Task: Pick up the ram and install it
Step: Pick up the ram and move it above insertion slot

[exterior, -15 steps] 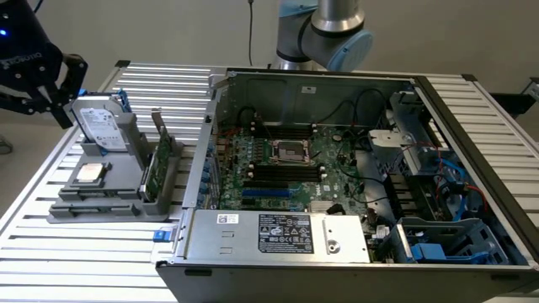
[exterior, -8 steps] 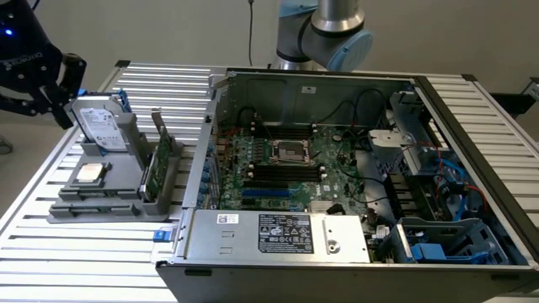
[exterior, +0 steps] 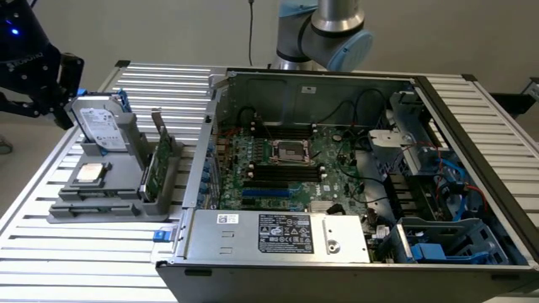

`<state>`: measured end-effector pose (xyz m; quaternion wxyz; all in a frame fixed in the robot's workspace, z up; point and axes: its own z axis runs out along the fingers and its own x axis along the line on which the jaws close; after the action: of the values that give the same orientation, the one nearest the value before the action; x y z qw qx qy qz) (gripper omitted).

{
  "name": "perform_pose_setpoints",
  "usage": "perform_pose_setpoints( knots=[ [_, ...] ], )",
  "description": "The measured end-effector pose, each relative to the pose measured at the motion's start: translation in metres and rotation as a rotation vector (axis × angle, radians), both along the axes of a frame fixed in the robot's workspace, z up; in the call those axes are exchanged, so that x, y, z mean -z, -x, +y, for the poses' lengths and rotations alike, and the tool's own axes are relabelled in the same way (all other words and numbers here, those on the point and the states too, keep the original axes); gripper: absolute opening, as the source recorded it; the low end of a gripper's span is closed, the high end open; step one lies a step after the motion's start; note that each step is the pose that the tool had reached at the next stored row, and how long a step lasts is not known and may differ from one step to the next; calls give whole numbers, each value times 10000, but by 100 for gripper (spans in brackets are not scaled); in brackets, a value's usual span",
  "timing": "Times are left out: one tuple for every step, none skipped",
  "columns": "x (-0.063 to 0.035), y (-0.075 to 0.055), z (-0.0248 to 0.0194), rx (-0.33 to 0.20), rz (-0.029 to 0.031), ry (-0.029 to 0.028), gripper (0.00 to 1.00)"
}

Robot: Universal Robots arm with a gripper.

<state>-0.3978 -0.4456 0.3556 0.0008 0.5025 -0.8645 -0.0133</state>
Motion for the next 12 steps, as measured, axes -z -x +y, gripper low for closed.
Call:
perform_pose_setpoints(
  knots=[
    [2, 0, 0, -178, -1, 0, 11],
    [3, 0, 0, -359, 0, 0, 11],
    [5, 0, 0, -538, 0, -1, 11],
    [6, 0, 0, -719, 0, -1, 11],
    [8, 0, 0, -899, 0, -1, 11],
    [9, 0, 0, -1078, 0, -1, 11],
    [10, 0, 0, -1259, 0, 0, 11],
    [12, 0, 0, -1443, 0, -1, 11],
    [13, 0, 0, -1636, 0, 0, 11],
    [15, 0, 0, -1820, 1, 0, 11],
    [16, 0, 0, -1994, 0, -1, 11],
    [18, 0, 0, -2175, 0, -1, 11]
  ],
)
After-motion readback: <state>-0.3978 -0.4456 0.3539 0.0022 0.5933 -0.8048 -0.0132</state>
